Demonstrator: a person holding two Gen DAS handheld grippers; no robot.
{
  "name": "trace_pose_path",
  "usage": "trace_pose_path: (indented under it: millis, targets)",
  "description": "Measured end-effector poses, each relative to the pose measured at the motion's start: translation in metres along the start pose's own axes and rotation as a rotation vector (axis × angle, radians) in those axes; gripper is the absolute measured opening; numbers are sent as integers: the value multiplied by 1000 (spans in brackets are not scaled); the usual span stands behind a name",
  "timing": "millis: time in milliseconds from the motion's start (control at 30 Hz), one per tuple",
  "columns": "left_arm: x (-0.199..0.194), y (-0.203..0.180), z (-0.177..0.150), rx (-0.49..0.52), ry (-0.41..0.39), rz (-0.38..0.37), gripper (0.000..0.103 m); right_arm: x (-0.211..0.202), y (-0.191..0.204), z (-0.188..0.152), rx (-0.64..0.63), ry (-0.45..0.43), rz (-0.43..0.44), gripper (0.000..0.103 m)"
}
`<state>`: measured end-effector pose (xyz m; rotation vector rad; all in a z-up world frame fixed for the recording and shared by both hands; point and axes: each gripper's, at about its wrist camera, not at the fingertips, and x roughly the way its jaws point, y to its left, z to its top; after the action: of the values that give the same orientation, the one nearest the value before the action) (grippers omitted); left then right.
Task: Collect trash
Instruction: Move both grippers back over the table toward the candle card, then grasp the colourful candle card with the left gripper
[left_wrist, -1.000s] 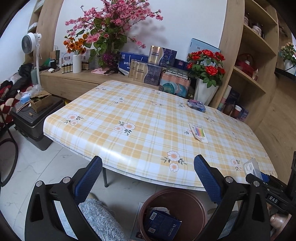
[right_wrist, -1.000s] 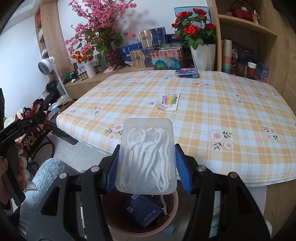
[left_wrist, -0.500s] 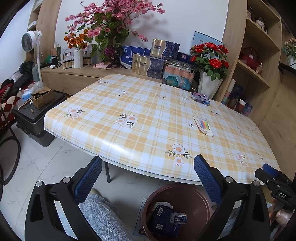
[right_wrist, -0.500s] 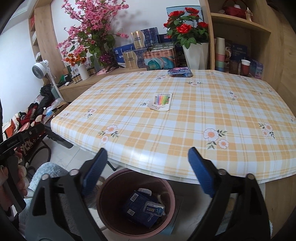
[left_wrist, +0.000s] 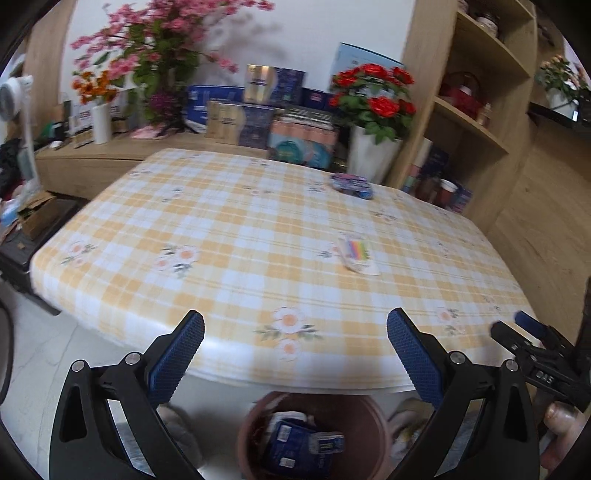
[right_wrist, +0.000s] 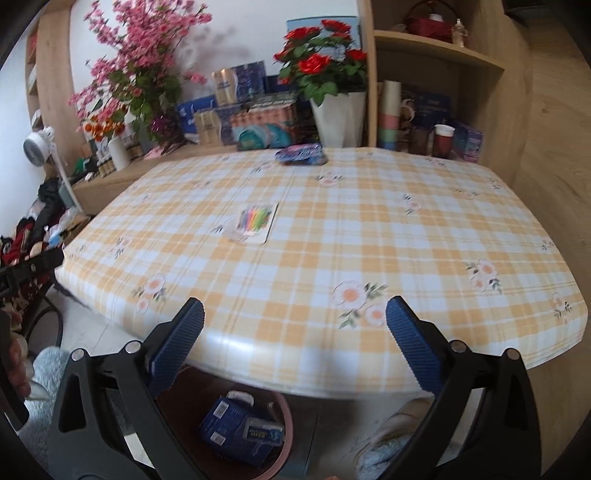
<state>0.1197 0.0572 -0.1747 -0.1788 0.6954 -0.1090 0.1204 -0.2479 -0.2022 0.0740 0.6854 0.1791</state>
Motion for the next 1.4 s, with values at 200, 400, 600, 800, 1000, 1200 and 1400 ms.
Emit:
trace_pose_path:
  millis: [200,400,600,800,1000,1200,1400]
  targets:
    - [18,-44,14,94,5,-90,97,3,-24,18,50,-14,-9,97]
    - [49,-59,27,112,58,-138,97,14,-46,31,111,-34,0,97]
    - [94,-62,45,122,129,-151,89,43,-69,42,169,-15,5,97]
    - [157,-64,63,110,211,-162,83,84,-80,50,158,36,-5,97]
    - [228,-62,72,62,315,-123,70,117,-87,53,151,77,-13,97]
    - [273,-64,73,13,378,-106,69,137,-95,56,165,97,-8,97]
    - [286,-78,77,68,336,-55,69,149,-102,59,185,109,-1,97]
